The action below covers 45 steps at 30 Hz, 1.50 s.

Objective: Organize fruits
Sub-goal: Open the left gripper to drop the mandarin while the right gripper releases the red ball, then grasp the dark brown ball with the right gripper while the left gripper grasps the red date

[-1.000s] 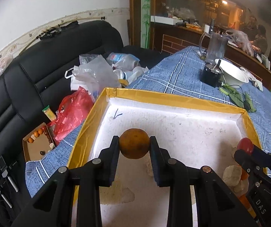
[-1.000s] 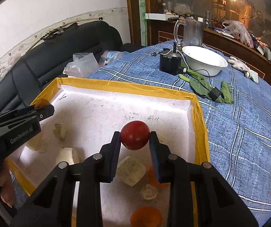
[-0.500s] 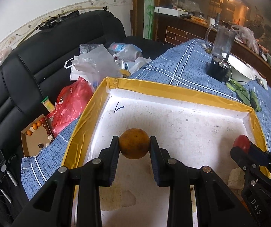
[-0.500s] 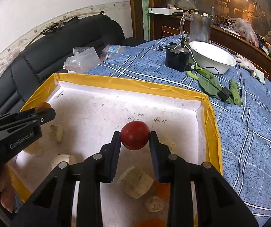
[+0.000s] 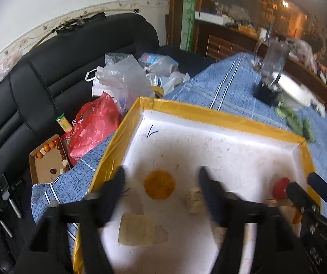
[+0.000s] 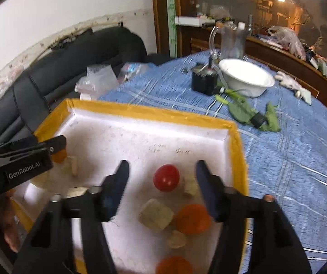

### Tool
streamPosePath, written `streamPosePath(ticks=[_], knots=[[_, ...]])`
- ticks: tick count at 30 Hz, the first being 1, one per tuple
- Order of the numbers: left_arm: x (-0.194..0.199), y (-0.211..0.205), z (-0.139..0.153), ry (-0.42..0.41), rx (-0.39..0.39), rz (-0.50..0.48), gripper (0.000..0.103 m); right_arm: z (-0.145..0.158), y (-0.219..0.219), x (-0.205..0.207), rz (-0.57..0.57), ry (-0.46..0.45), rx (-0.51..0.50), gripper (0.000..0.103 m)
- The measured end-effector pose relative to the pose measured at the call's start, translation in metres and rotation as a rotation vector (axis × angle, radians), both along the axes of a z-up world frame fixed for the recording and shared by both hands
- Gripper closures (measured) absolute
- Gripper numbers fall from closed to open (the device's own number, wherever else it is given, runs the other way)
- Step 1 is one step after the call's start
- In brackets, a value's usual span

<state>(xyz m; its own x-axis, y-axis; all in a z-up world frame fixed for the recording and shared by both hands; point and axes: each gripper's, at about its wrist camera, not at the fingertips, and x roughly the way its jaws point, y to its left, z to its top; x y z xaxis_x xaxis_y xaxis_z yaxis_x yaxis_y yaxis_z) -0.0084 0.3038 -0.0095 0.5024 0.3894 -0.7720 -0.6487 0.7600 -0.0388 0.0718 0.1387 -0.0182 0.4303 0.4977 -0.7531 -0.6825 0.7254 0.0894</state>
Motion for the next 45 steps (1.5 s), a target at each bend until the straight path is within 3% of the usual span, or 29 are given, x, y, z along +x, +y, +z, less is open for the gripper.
streamPosePath(ticks=[3, 8, 11, 15, 18, 22, 27, 29, 30, 31, 36, 40, 42, 43, 44, 45], knots=[[-0.006, -0.005, 0.012, -0.026, 0.015, 0.022, 0.023, 0.017, -0.033, -0.003, -0.047, -0.047, 0.019, 0.028], [-0.015, -0.026, 0.032, -0.120, 0.024, 0.038, 0.021, 0.028, -0.123, 0.000, -0.178, -0.094, 0.040, 0.024], [-0.006, -0.060, 0.041, -0.159, 0.054, -0.038, 0.021, 0.020, -0.194, 0.009, -0.305, -0.095, 0.030, 0.024], [0.020, -0.130, 0.040, -0.177, 0.076, -0.218, 0.021, -0.003, -0.284, 0.036, -0.500, -0.039, 0.000, 0.024], [0.047, -0.189, 0.029, -0.155, 0.071, -0.374, 0.021, -0.022, -0.335, 0.061, -0.611, -0.005, -0.036, 0.035], [0.078, -0.247, 0.010, -0.114, 0.059, -0.515, 0.021, -0.039, -0.356, 0.092, -0.633, 0.043, -0.049, 0.046], [0.116, -0.301, -0.012, -0.061, 0.050, -0.652, 0.021, -0.047, -0.344, 0.128, -0.583, 0.054, -0.063, 0.051], [0.130, -0.319, -0.018, -0.054, 0.063, -0.696, 0.021, -0.053, -0.341, 0.138, -0.570, 0.067, -0.073, 0.059], [0.136, -0.327, -0.020, -0.056, 0.062, -0.714, 0.021, -0.058, -0.339, 0.145, -0.560, 0.078, -0.084, 0.074], [0.140, -0.333, -0.021, -0.060, 0.058, -0.730, 0.021, -0.058, -0.339, 0.145, -0.562, 0.071, -0.091, 0.078], [0.171, -0.375, -0.033, -0.065, 0.039, -0.817, 0.022, -0.055, -0.366, 0.136, -0.589, 0.079, -0.063, 0.079], [0.190, -0.407, -0.040, -0.061, 0.030, -0.879, 0.034, -0.046, -0.406, 0.117, -0.673, 0.073, -0.023, 0.079], [0.202, -0.419, -0.049, -0.029, 0.019, -0.903, 0.049, -0.041, -0.416, 0.109, -0.690, 0.068, -0.014, 0.079], [0.207, -0.423, -0.054, 0.021, 0.023, -0.906, 0.063, -0.039, -0.420, 0.103, -0.698, 0.064, -0.007, 0.079], [0.207, -0.424, -0.051, 0.003, 0.027, -0.905, 0.073, -0.038, -0.422, 0.100, -0.701, 0.064, -0.001, 0.079], [0.207, -0.425, -0.049, -0.001, 0.033, -0.919, 0.073, -0.037, -0.422, 0.097, -0.700, 0.065, 0.004, 0.079]])
